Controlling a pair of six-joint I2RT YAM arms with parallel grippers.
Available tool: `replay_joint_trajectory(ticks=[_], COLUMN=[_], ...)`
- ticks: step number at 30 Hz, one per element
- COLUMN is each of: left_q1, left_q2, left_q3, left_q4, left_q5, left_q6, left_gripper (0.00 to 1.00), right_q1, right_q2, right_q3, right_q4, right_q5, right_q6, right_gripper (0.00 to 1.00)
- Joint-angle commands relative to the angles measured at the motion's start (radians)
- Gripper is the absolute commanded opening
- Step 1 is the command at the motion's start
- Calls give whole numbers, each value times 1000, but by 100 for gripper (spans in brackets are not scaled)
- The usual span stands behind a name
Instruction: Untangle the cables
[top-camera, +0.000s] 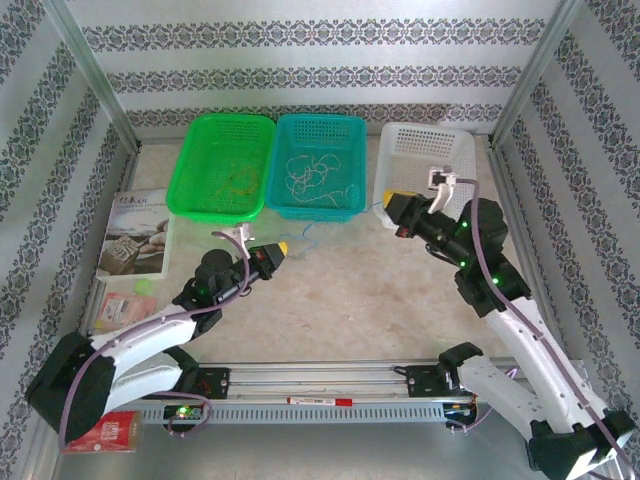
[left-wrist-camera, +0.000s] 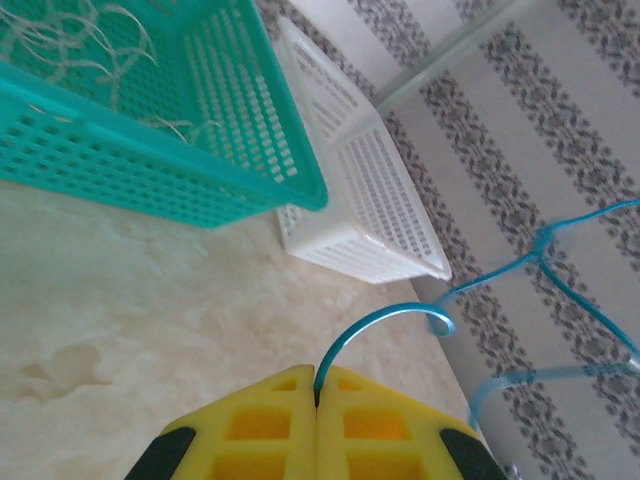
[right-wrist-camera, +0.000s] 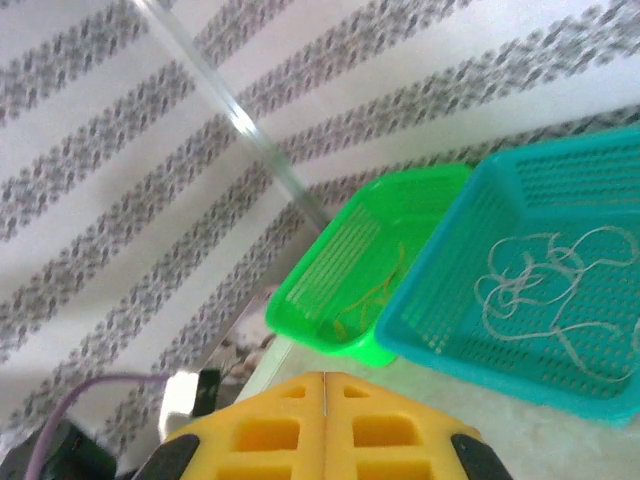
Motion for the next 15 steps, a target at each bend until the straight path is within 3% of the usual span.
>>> replay_joint_trajectory(ticks=[1, 15], left_q1=[-6, -4], left_q2=[-67, -248], left_q3=[-23, -59], left_q4=[-93, -304], left_q5=[-108, -295], left_q6=[20, -5], left_gripper=[0, 0], right_q1=[-47, -226], right_q2=[-29, -135], right_q3=[-19, -18], right_q4=[10, 9], right_q5=[29, 168], right_q6=[43, 96], right_gripper=[0, 0])
